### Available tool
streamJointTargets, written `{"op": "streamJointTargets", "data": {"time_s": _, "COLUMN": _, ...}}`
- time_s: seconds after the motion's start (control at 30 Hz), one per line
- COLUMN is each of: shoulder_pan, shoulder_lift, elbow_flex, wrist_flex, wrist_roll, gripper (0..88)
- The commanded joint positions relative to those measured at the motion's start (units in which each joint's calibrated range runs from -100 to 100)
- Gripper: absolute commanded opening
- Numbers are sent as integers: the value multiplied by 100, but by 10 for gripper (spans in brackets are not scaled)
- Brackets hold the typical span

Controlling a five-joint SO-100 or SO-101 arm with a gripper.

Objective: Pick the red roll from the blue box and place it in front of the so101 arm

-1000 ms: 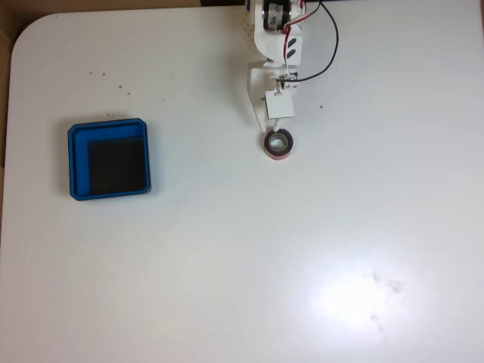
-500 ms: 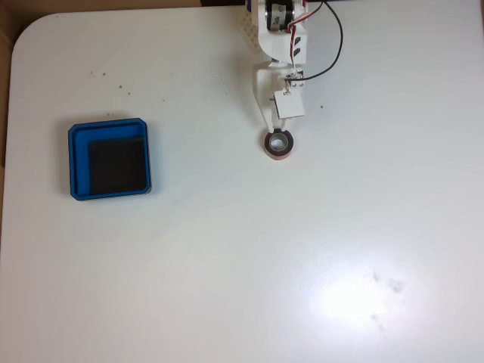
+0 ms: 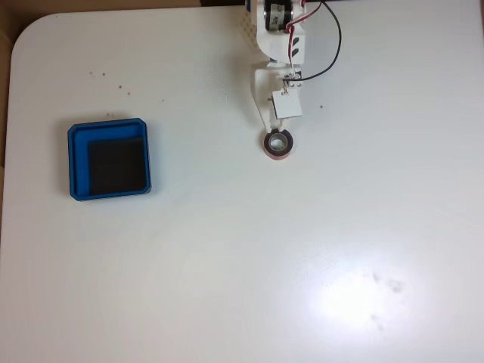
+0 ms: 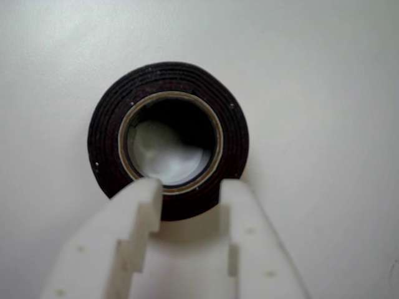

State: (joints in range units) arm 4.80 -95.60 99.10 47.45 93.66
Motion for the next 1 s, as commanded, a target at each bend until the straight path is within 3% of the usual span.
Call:
{"op": "streamJointTargets", "data": {"time_s": 0.0, "shoulder_pan": 23, "shoulder_lift": -323, "elbow_flex": 81, "wrist_flex": -51, "wrist_roll": -5, "gripper": 73}}
{"op": "streamJointTargets", "data": {"time_s": 0.23, "shoulder_pan": 23, "shoulder_lift": -323, "elbow_flex": 81, "wrist_flex": -43, "wrist_roll": -14, "gripper": 1}}
{"op": "streamJointTargets", "data": {"time_s": 0.97, "shoulder_pan": 23, "shoulder_lift": -323, "elbow_flex": 81, "wrist_flex": -43, "wrist_roll": 12, "gripper": 5}}
